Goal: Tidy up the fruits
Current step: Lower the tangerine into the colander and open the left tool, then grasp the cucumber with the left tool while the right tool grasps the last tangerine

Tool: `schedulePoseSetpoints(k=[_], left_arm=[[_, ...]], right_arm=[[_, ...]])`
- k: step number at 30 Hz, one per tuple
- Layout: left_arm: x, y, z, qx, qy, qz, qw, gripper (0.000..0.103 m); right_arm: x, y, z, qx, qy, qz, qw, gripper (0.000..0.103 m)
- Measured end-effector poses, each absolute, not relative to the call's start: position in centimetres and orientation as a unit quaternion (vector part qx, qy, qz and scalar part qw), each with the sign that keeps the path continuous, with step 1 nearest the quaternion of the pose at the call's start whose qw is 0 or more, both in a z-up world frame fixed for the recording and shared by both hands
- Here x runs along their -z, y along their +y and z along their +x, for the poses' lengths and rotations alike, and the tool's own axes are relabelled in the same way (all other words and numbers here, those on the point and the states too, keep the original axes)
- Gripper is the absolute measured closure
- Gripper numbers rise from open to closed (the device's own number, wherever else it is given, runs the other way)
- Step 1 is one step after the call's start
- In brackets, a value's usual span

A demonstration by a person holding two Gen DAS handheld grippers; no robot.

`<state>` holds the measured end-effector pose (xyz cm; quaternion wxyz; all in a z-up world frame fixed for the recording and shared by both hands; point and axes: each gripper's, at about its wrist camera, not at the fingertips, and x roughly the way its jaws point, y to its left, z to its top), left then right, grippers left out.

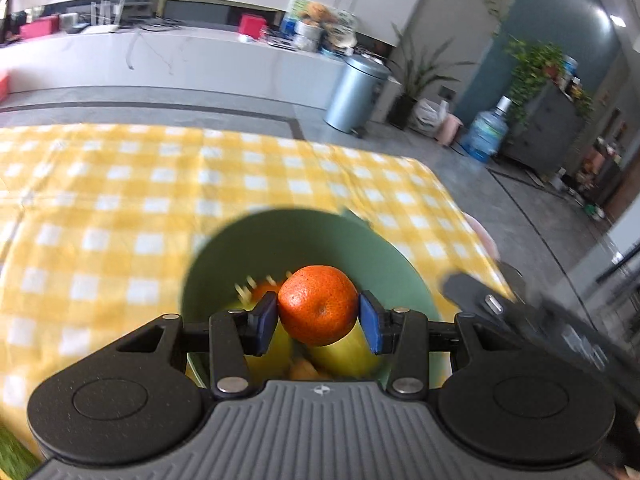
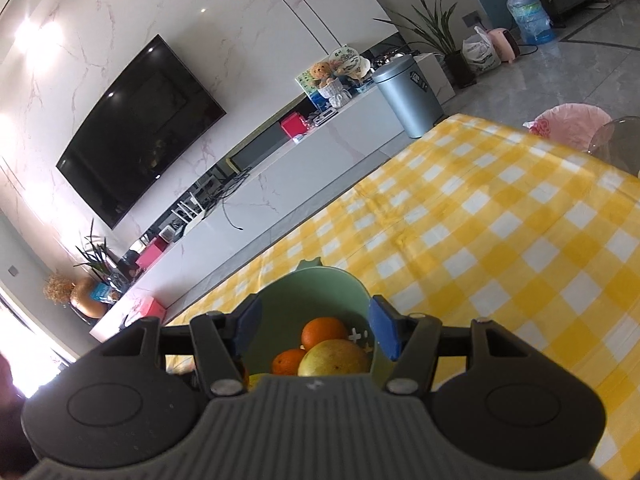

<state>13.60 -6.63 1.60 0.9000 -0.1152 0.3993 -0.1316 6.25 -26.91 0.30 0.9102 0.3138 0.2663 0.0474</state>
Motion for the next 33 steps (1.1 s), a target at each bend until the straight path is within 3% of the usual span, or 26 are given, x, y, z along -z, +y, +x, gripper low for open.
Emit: schedulePoseSetpoints(k=[12,14,16,33], left_arm=[[-0.4,-6.3,16.7,0.115,0.412,-0.111,0.897,0.054],[-0.8,-6.5,16.2,0.112,0.389,-0.104,0.909,0.039],[-1.4,-6.6,15.6,0.113,0.361,-0.097,0.921,0.017],[-2.6,-5.8,13.6,0.128,0.392,-0.105,0.905,0.017]], right_arm=[[-0.3,-26.3,6.7,-0.049,0.283,0.294,0.912,0.045],[-0.2,-26.2,6.8,-0.048,0.288,0.293,0.911,0.045],[-0.1,-26.1,6.9,-0.042,0.295,0.288,0.910,0.045],[-0.3,-25.5,6.7,-0.046,0.309,0.268,0.912,0.045]])
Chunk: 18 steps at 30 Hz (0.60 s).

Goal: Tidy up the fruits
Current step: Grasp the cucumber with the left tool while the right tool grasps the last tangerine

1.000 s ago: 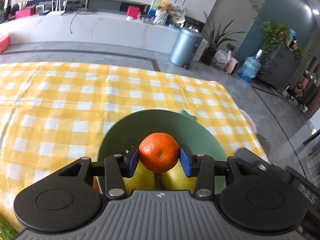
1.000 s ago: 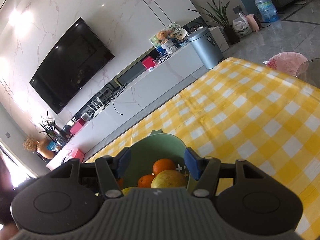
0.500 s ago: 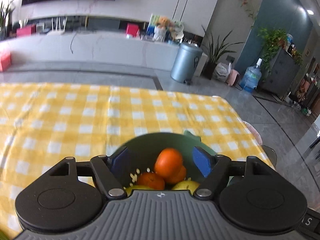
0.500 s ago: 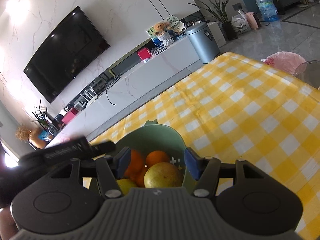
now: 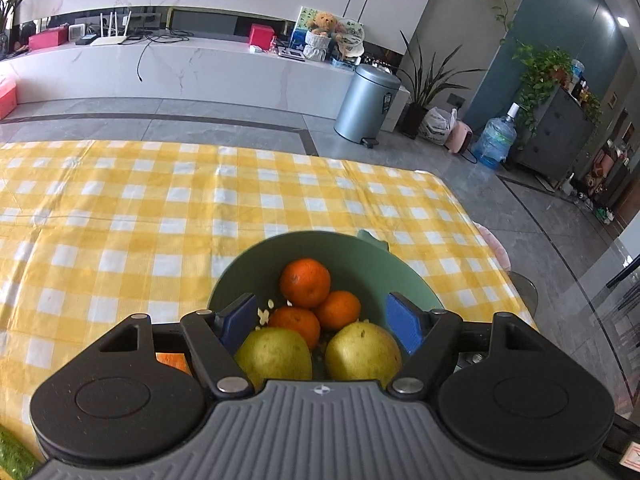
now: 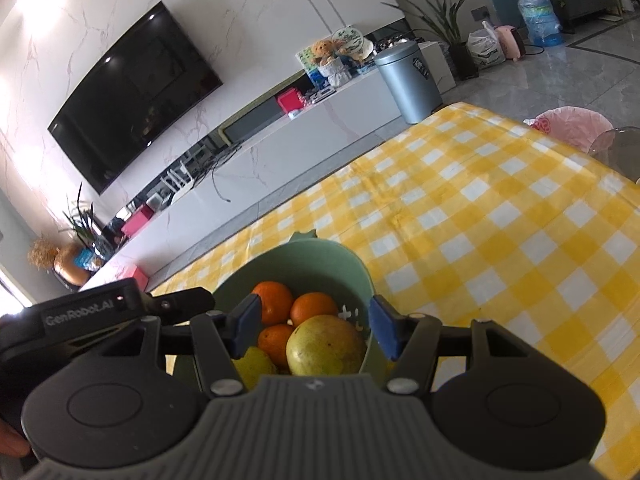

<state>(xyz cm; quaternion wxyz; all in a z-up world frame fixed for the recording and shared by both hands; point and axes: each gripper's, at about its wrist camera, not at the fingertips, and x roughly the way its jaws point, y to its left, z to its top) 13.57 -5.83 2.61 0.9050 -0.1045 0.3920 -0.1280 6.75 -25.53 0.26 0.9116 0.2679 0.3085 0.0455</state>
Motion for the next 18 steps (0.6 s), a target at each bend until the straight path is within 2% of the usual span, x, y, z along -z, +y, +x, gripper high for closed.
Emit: schedulePoseSetpoints(k=[10,13,18], left_arm=[[-3.2,-4.6,11.8,0.102,0.406,-0.099,0.903,0.017],[-3.7,-4.1,10.8,0.098,0.413,-0.088,0.901,0.017],[-4.5,-1.2,7.5,0.092,0.414,-0.087,0.901,0.017]], right_arm=[[-0.3,-25.1,6.4,-0.044,0.319,0.250,0.913,0.045],[-0.5,-24.8,6.3,-0.045,0.322,0.238,0.915,0.042],[-1.1,-23.7,5.6,-0.067,0.319,0.226,0.918,0.042]])
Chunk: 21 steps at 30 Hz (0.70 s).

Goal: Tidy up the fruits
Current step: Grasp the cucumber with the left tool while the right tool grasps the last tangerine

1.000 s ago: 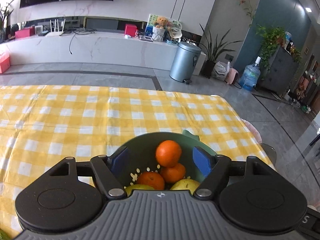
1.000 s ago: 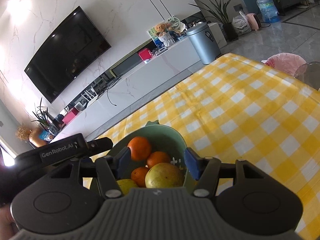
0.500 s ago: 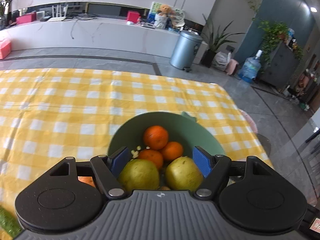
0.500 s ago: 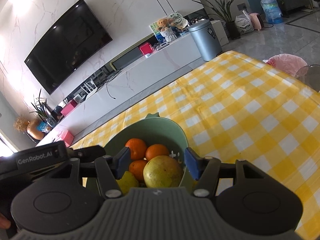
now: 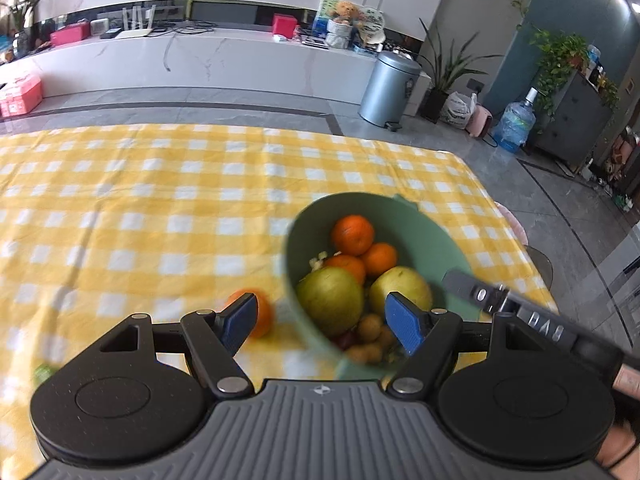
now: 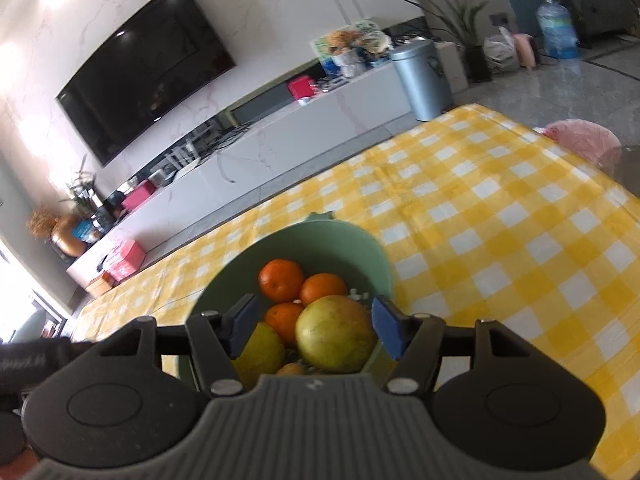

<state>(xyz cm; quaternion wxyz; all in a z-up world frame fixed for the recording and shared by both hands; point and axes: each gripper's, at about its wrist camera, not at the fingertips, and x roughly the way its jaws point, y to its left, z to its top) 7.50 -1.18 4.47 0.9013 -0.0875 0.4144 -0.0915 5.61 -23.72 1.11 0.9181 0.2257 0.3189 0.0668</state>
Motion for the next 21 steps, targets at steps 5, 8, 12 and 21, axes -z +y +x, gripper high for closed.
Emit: schedulePoseSetpoints(k=[5,8,12,21], left_arm=[[-4.7,4.5,4.7,0.049,0.418,-0.115,0.900,0.017],[-4.5,7.5,3.4,0.006,0.425,-0.125,0.897,0.017],[-3.3,10.6,2.4,-0.059,0.436,-0.126,0.889,0.017],[1.6,14.2,3.2,-0.101,0.482,-0.220,0.842,0.025]], right_arm=[[-2.3,-20.0,4.5,-0.158,0.306,0.199,0.917,0.042],[-3.1,-16.4,4.0,-0.200,0.307,0.165,0.916,0.042],[-3.4,-12.1,3.8,-0.230,0.323,0.141,0.907,0.046],[0.1,-4.2,3.5,-0.147,0.330,-0.006,0.932,0.049]])
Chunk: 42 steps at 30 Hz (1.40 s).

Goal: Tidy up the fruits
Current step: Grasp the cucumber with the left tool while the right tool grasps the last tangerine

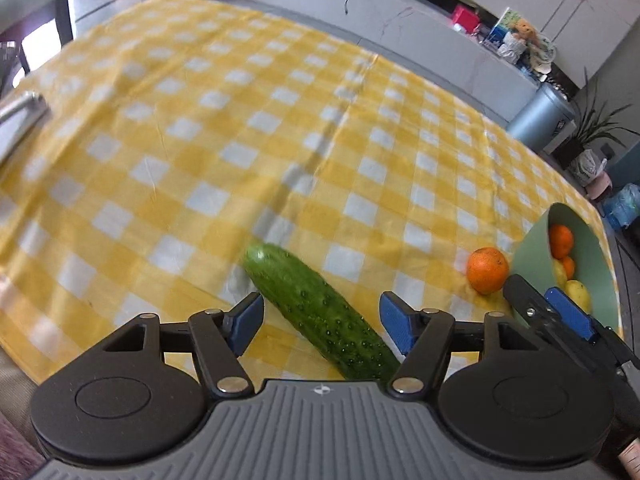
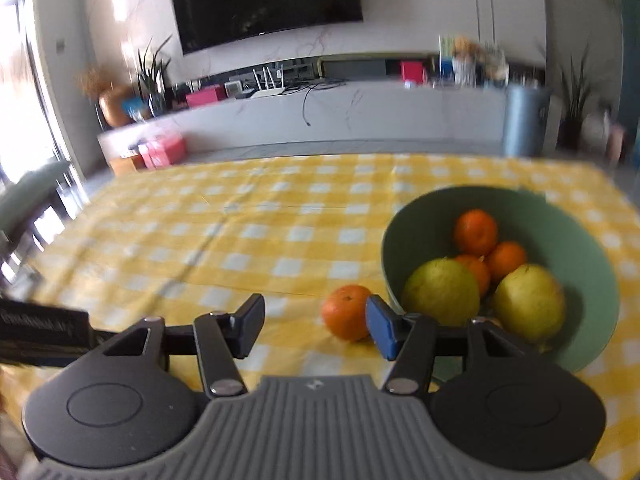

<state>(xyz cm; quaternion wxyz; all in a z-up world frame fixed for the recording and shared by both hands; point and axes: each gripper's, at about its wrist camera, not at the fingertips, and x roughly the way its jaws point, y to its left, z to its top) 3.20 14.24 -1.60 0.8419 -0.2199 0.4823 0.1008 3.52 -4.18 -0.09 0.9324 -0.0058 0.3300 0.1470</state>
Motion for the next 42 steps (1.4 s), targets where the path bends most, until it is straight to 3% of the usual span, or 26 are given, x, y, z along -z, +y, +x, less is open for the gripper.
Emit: schedulePoseSetpoints(k=[7,17,19,21,22,25,27,34,37,38,40,41,42], left_arm=[[5.1,14.7,4.3,-0.113,0.497,-0.268,0.818,0.022],[5.1,15.2,5.7,-0.156,0.496,-0.299,0.801,0.025],[5.1,15.8,5.6,-0.142,0.496,-0.313,0.798,0.035],[5.1,16.3,5.2,-0.146,0.491,-0.318,0.798,0.046],[5.2,16.5,5.0,-0.143,0.485,-0.323,0.800,0.046],[5.1,16.6,4.8,-0.131,0.482,-0.320,0.805,0.047],[5.2,16.9,4.6,-0.121,0.482,-0.324,0.805,0.047],[4.9,18.7,3.4,-0.085,0.493,-0.352,0.791,0.047],[5.0,19.2,3.2,-0.079,0.495,-0.360,0.787,0.047],[5.1,19.3,3.2,-0.079,0.494,-0.362,0.786,0.047],[5.2,19.3,3.2,-0.079,0.493,-0.363,0.787,0.047],[5.2,19.3,3.3,-0.078,0.493,-0.361,0.788,0.047],[5.2,19.2,3.3,-0.077,0.492,-0.359,0.789,0.047]], right_arm=[[3.4,-0.1,4.5,-0.084,0.336,-0.057,0.936,0.049],[5.7,2.6,7.1,-0.012,0.318,-0.096,0.943,0.049],[6.0,3.2,7.4,-0.002,0.312,-0.111,0.943,0.047],[6.7,4.0,7.5,-0.012,0.315,-0.136,0.939,0.030],[6.9,4.2,7.3,-0.011,0.314,-0.140,0.939,0.029],[6.9,4.0,7.4,0.004,0.300,-0.145,0.943,0.044],[6.8,3.7,7.6,0.031,0.296,-0.155,0.942,0.071],[5.7,3.5,5.4,-0.040,0.292,-0.142,0.945,0.072],[5.4,3.6,3.9,-0.096,0.321,-0.118,0.935,0.080],[5.3,3.3,3.5,-0.098,0.325,-0.104,0.935,0.079],[5.0,3.0,3.3,-0.069,0.304,-0.113,0.943,0.054],[4.9,2.8,3.5,-0.051,0.289,-0.119,0.949,0.037],[4.9,2.7,4.0,-0.042,0.287,-0.122,0.949,0.033]])
